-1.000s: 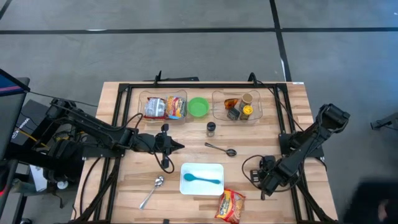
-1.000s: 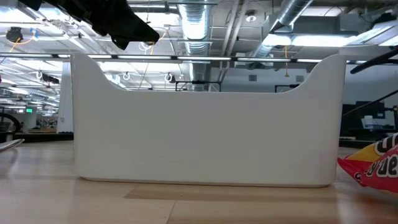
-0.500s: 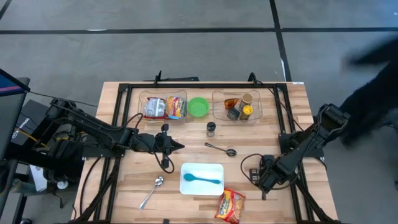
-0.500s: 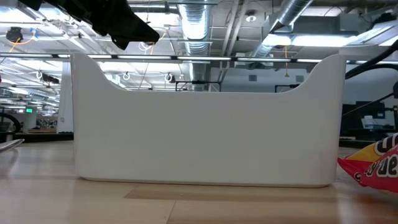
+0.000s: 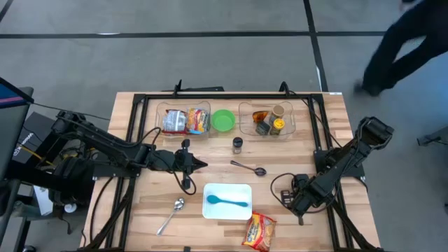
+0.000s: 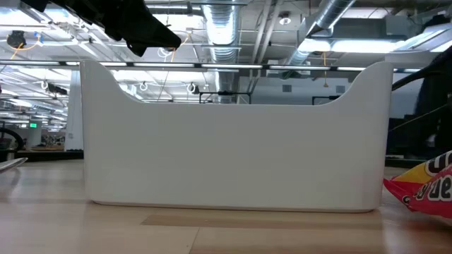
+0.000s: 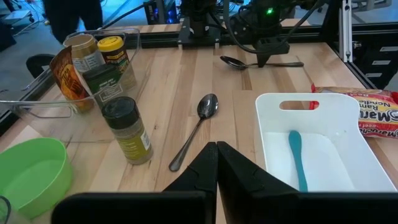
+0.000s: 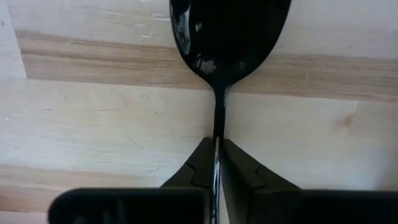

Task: Pick & Place Food Item
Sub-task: Put the right black spoon into the white bin

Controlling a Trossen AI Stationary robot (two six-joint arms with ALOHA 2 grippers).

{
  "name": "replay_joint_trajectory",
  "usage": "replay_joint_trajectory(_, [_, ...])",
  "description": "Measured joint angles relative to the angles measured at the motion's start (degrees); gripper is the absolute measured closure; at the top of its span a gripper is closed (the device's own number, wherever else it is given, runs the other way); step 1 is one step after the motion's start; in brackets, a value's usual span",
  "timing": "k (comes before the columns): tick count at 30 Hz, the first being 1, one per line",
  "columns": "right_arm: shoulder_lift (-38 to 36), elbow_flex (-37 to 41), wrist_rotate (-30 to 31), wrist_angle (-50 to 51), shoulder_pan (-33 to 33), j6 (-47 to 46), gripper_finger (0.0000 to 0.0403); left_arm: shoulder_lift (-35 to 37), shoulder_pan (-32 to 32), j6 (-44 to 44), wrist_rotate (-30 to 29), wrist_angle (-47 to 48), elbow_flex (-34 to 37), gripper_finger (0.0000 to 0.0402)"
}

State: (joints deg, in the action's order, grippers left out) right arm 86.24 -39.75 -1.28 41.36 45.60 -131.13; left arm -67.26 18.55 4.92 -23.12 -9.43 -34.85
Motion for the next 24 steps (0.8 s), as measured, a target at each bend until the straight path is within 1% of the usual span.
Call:
replay_joint_trajectory(2, [0.0, 0.0, 0.0, 0.1, 0.0, 0.9, 0.0396, 0.0, 0.0, 0.0, 0.0, 0.0, 0.0, 0.0398])
replay_joint_trajectory(8, [0.0, 0.0, 0.1, 0.1, 0.0, 2.6, 0.0386, 0.0, 0.0, 0.0, 0.0, 0.0, 0.0, 0.0398])
replay_joint_trajectory(13, [-0.1, 0.0, 0.2, 0.2, 0.0, 4.1, 0.0397, 0.0, 0.0, 0.0, 0.0, 0.0, 0.0, 0.0398])
replay_joint_trajectory(16, [-0.3, -0.3, 0.5, 1.1, 0.0, 5.6, 0.0398, 0.0, 0.0, 0.0, 0.0, 0.0, 0.0, 0.0398])
replay_joint_trajectory(19, [-0.6, -2.2, 2.7, 3.6, 0.0, 6.7, 0.0396, 0.0, 0.0, 0.0, 0.0, 0.0, 0.0, 0.0398])
replay_joint_trajectory(24, [-0.7, -7.2, 4.0, 9.5, -0.4, 10.1, 0.0397, 0.0, 0.0, 0.0, 0.0, 0.0, 0.0, 0.0398])
